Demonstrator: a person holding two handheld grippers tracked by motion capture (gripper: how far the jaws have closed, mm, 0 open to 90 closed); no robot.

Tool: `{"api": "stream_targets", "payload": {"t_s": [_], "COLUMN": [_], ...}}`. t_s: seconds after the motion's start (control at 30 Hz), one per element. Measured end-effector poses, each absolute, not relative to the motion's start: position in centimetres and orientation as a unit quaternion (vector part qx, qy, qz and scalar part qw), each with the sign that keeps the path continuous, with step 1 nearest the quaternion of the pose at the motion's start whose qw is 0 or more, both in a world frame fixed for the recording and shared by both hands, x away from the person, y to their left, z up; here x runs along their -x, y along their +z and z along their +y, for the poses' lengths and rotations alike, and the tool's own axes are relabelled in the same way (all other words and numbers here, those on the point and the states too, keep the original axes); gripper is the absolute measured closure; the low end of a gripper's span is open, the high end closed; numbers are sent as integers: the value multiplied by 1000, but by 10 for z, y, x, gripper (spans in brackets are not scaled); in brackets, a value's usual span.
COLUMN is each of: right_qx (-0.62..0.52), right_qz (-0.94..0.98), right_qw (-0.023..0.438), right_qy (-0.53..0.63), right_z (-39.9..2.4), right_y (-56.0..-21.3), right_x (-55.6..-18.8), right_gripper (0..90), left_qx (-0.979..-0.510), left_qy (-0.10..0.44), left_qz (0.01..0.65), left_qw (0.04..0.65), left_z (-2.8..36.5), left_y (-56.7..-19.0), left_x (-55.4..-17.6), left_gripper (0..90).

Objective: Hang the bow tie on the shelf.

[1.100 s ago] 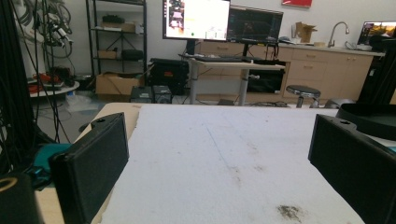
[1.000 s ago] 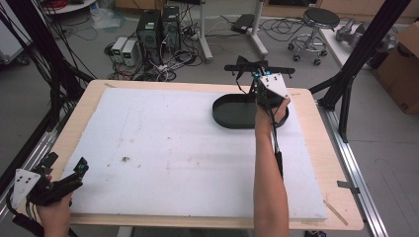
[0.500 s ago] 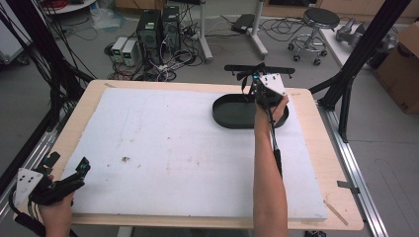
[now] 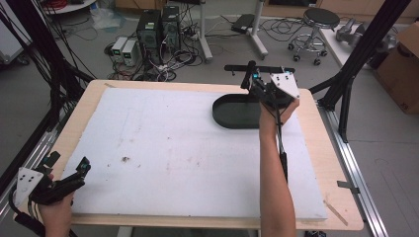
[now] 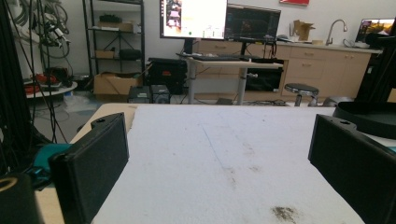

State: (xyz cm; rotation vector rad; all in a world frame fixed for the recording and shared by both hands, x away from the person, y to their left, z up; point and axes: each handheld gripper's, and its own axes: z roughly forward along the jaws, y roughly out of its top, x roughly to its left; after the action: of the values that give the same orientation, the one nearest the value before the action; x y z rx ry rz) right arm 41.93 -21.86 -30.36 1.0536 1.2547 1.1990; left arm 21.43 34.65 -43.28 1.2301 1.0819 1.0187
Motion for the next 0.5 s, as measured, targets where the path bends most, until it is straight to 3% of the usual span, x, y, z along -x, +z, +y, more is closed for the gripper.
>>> {"api": "stream_targets", "payload": {"t_s": [0.17, 0.5], "right_qx": [-431, -419], "right_qz": [531, 537], "right_qw": [529, 493], "right_qy": [502, 540], "right_z": [-221, -242], "right_y": [-292, -283], "right_x": [-389, -316], "right_gripper": [116, 114], "left_qx": [-523, -524], "left_qy": [436, 437], "left_qz": [459, 456], "left_qw": [571, 571], "left_z": [347, 347], "left_y": [-432, -430], "left_x": [-214, -213], "left_gripper": [55, 55]}}
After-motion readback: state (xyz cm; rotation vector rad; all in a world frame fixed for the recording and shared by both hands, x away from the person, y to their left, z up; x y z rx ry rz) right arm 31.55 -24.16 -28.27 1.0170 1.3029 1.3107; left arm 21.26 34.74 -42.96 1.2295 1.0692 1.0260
